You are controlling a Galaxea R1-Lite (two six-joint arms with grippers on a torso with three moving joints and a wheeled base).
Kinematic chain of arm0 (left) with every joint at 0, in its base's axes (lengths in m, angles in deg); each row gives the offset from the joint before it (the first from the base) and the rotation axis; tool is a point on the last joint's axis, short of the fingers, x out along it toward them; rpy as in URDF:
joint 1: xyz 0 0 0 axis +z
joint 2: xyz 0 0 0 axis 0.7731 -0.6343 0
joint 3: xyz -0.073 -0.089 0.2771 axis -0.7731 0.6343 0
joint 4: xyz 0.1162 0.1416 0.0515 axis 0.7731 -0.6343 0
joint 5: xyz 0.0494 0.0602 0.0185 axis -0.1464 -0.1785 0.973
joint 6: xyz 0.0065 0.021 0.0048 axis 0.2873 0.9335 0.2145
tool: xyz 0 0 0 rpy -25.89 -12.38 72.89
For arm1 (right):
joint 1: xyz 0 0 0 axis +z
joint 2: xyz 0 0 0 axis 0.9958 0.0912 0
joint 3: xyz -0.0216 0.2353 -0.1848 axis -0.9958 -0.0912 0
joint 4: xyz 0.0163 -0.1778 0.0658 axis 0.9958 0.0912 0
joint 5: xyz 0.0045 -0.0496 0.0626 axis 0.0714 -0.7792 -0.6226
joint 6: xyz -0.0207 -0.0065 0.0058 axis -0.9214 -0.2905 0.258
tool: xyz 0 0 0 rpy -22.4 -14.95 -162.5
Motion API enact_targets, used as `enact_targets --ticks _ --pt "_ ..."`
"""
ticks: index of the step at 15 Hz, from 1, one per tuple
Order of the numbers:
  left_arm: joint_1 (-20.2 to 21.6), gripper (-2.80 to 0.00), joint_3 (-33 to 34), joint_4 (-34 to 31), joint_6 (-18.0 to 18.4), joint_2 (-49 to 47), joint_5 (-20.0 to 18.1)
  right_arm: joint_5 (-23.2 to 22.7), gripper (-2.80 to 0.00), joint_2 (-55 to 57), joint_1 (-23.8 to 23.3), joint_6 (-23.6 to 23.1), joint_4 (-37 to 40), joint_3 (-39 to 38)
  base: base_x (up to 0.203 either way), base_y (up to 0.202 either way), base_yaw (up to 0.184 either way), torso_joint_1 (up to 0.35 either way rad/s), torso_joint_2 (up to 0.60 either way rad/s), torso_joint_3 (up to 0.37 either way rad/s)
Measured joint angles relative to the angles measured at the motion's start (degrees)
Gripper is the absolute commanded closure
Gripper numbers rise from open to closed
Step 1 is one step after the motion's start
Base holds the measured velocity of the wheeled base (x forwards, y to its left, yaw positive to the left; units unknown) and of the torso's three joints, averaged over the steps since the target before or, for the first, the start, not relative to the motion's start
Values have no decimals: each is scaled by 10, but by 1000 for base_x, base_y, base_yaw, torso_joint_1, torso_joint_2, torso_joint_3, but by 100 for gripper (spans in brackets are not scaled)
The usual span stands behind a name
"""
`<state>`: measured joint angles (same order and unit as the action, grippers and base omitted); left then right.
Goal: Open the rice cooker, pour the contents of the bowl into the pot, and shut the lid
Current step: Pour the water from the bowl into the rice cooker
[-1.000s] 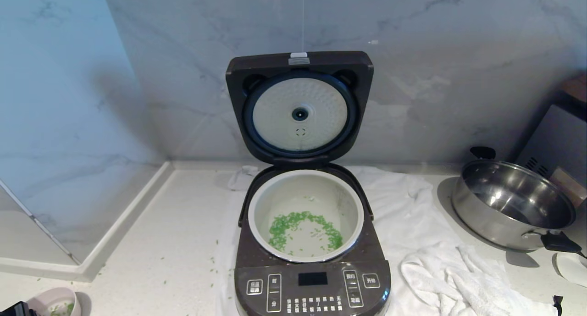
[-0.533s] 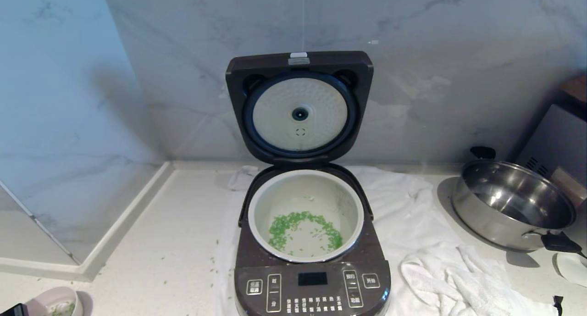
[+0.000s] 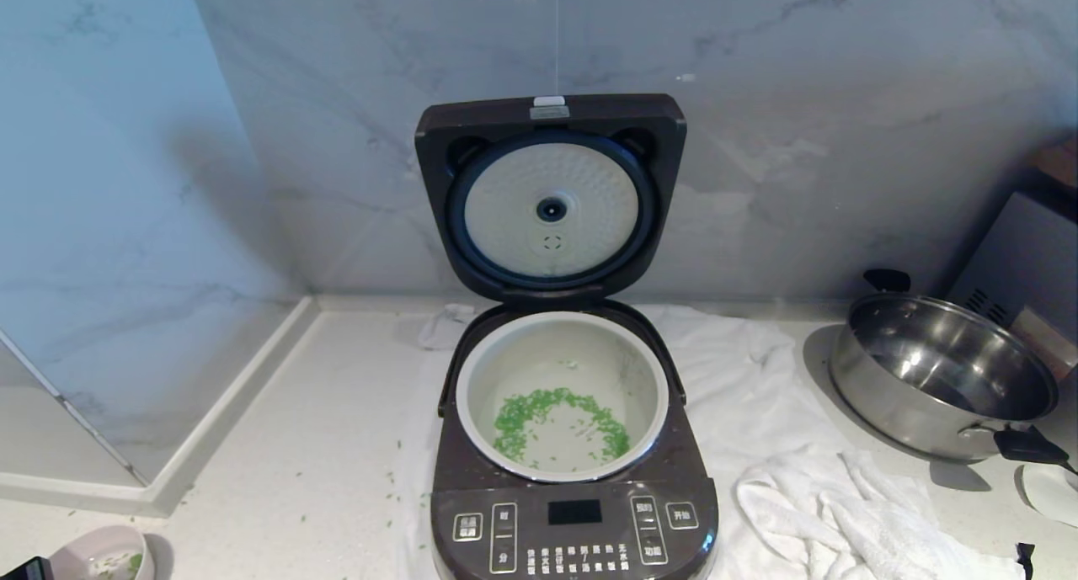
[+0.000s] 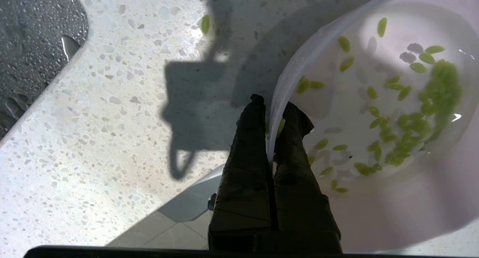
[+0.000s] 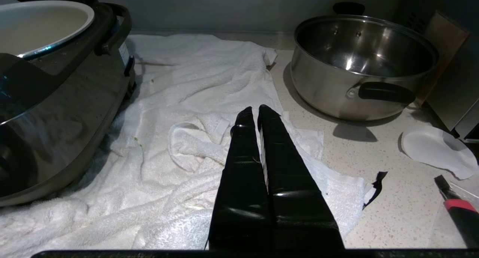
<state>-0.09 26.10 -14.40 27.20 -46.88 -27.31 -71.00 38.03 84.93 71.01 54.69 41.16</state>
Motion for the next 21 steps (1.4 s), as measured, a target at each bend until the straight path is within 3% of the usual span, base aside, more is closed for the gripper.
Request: enact_targets --ticks 3,9,14,21 --pt "-10 0 16 -15 2 25 -7 0 0 0 0 0 0 0 0 0 0 0 0 0" --pt "-33 0 32 -115 9 98 -47 0 0 0 0 0 0 0 0 0 0 0 0 0" --pt "-77 0 54 -161 4 168 -60 0 0 0 0 0 0 0 0 0 0 0 0 0" --pt "-121 0 12 -306 -1 248 -105 0 0 0 0 0 0 0 0 0 0 0 0 0"
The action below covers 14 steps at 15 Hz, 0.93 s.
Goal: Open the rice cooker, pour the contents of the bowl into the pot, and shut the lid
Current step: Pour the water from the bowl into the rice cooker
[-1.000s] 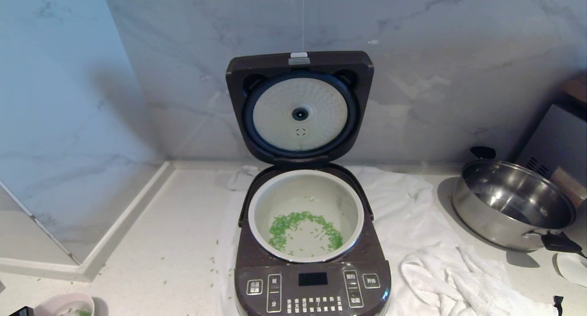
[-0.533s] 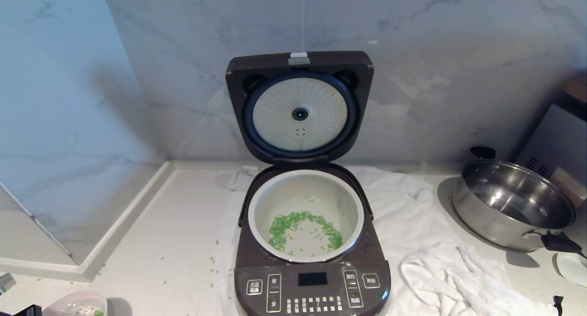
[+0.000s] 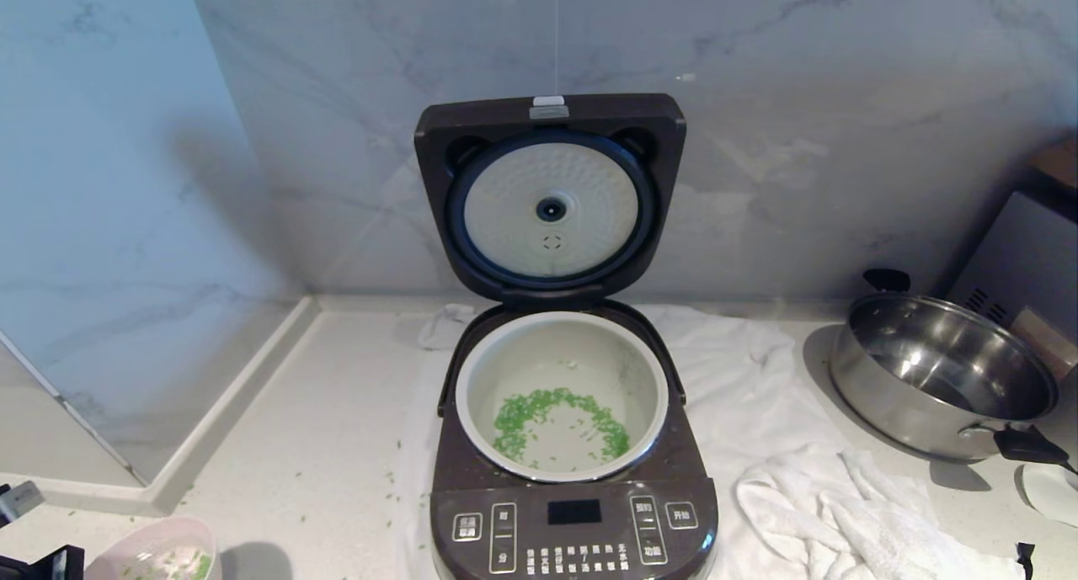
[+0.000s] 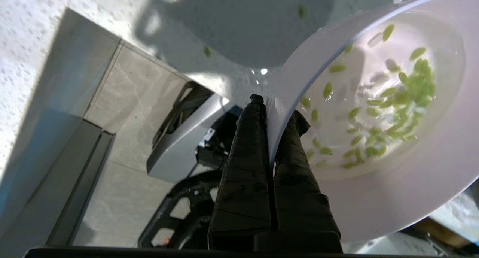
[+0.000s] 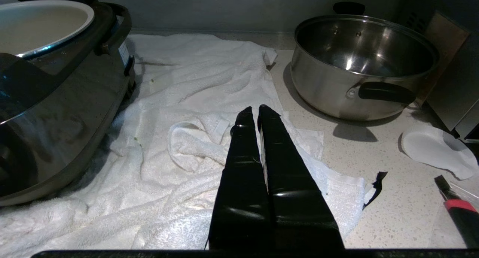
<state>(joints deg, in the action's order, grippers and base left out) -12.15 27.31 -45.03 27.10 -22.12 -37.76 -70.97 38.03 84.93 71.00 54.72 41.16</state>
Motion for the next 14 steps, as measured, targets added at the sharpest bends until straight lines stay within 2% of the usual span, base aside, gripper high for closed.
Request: enact_targets --ticks 4,9,11,14 --pt "-57 0 -24 -46 -34 40 -1 0 0 0 0 0 0 0 0 0 0 0 0 0" --pt "-198 0 -77 -60 -149 69 1 0 0 0 0 0 0 0 0 0 0 0 0 0" --pt "-237 0 -113 -82 -184 69 1 0 0 0 0 0 0 0 0 0 0 0 0 0" --pt "-262 0 -158 -89 -196 51 2 0 0 0 0 0 0 0 0 0 0 0 0 0"
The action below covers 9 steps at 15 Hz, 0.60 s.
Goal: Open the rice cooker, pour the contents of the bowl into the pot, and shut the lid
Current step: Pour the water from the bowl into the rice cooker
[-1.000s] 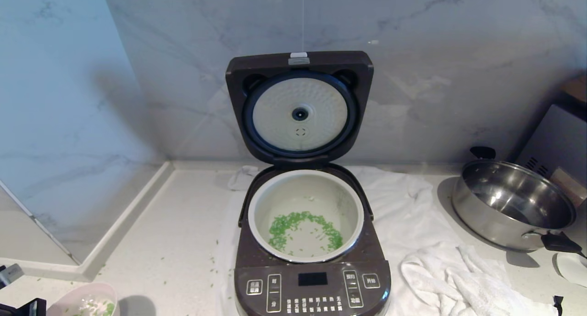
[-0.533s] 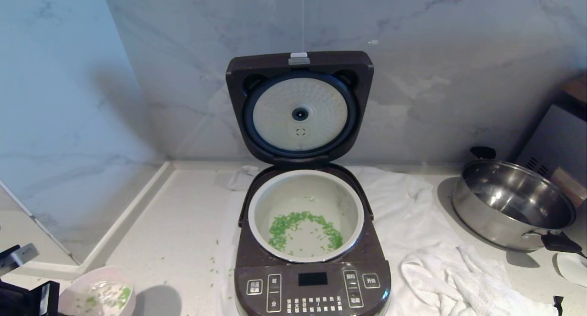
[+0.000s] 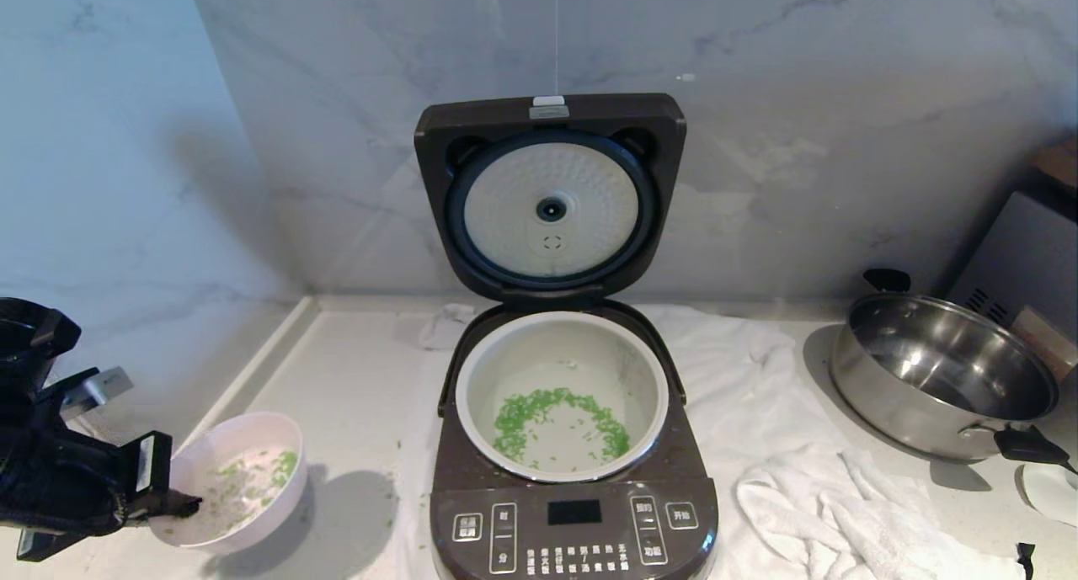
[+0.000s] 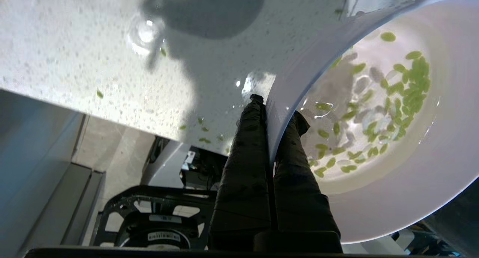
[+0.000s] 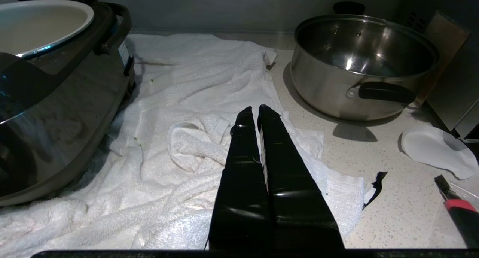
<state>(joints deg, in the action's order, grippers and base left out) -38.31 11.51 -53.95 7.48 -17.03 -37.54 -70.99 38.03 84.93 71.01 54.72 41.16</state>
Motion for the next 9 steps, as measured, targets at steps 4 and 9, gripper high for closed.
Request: enact_targets --ticks 4,9 --pt "-26 0 -70 -35 -5 -37 1 0 0 0 0 0 0 0 0 0 0 0 0 0" --pt "-92 0 -140 -61 -50 -68 3 0 0 0 0 0 0 0 0 0 0 0 0 0"
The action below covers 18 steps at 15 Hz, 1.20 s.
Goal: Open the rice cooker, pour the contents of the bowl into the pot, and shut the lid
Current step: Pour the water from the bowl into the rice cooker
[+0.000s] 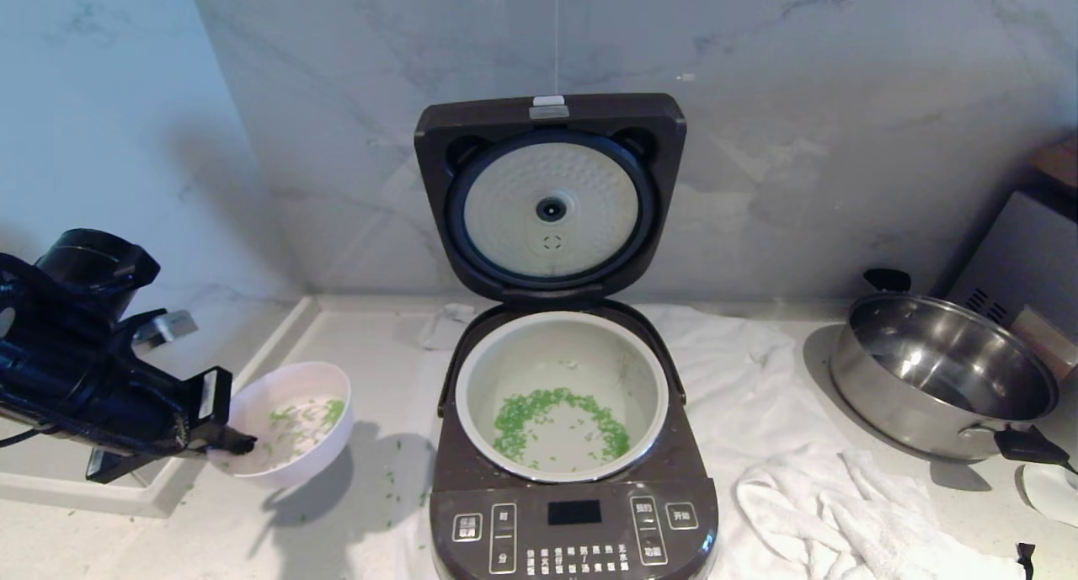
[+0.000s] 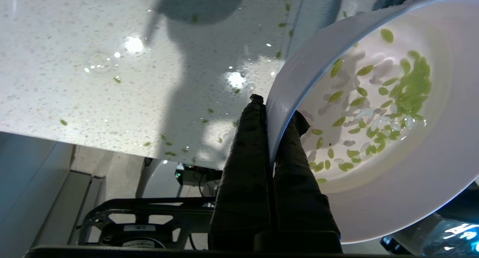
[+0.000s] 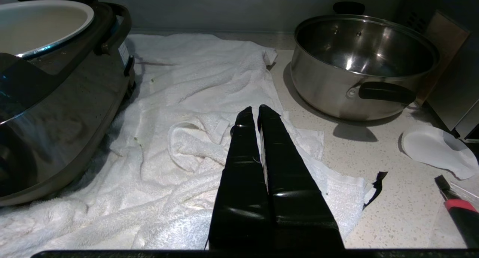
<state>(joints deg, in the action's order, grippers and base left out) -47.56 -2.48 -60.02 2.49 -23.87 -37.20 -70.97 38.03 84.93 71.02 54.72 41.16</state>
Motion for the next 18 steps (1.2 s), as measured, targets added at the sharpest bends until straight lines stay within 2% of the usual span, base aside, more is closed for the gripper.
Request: enact_targets --ticks 4,9,18 --pt "-45 0 -62 -28 -26 -25 1 0 0 0 0 0 0 0 0 0 0 0 0 0" --pt "-82 0 -124 -45 -49 -57 2 0 0 0 0 0 0 0 0 0 0 0 0 0" --pt "-172 0 -281 -119 -87 -124 5 0 0 0 0 0 0 0 0 0 0 0 0 0"
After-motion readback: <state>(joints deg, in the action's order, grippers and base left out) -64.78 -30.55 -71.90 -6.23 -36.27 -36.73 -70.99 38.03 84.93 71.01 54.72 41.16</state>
